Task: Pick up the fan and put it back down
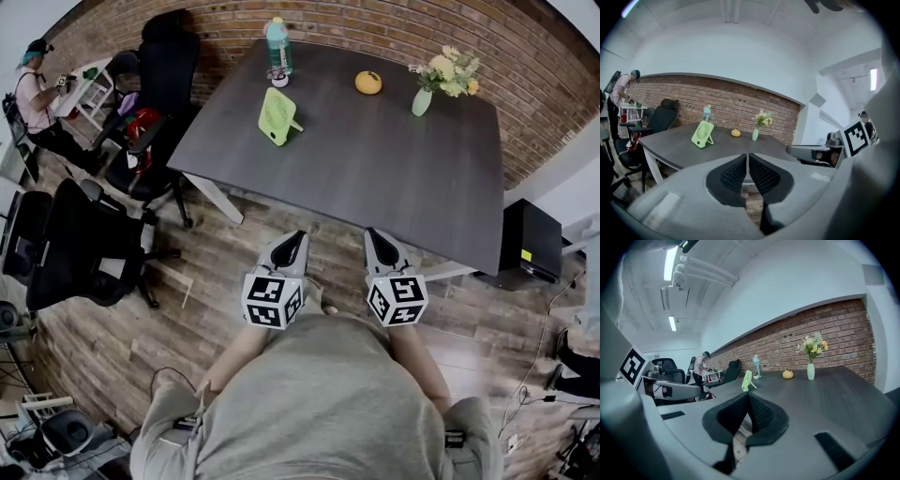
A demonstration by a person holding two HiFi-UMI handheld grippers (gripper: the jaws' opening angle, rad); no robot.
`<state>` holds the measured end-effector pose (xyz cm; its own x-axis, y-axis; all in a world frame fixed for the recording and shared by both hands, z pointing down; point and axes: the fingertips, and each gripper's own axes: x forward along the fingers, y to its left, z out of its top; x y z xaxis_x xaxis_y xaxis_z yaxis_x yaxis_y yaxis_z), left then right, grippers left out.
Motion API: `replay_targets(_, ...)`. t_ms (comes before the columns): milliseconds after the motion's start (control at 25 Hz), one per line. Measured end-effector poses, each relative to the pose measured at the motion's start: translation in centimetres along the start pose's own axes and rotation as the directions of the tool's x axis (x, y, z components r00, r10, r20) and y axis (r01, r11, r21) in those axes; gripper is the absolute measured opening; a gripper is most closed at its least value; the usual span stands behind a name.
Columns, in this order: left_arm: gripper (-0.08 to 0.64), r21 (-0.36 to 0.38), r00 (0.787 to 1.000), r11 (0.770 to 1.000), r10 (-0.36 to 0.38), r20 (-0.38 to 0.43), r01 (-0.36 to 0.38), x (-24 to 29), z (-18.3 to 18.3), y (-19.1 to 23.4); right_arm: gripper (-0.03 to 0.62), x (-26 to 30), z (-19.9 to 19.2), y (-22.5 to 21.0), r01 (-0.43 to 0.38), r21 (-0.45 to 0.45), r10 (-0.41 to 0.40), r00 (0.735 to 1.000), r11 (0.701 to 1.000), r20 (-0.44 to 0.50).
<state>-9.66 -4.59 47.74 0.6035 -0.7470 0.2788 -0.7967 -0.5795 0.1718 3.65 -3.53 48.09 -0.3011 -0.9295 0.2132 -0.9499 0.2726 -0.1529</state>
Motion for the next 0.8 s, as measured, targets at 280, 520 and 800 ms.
replay_targets(280,0.031,-0.006,1.0,1.0,-0.012,-0.003,0.012,-0.15,-0.24,-0.07,0.003,-0.03,-0.17,0.08,0.009,0.008,-0.009,1.0,1.0,-0.004)
replay_targets(520,0.031,-0.01,1.0,1.0,-0.016,-0.002,0.016,-0.19,-0.17,0.3,0.002,0.22,-0.44,0.07,0.023,0.031,-0.023,1.0,0.999,-0.016)
replay_targets(800,0.031,-0.01,0.999,0.999,-0.031,-0.017,0.031,0.16,-0.24,0.63,0.002,0.58,-0.53,0.29,0.032,0.033,-0.031,0.999,0.999,-0.023)
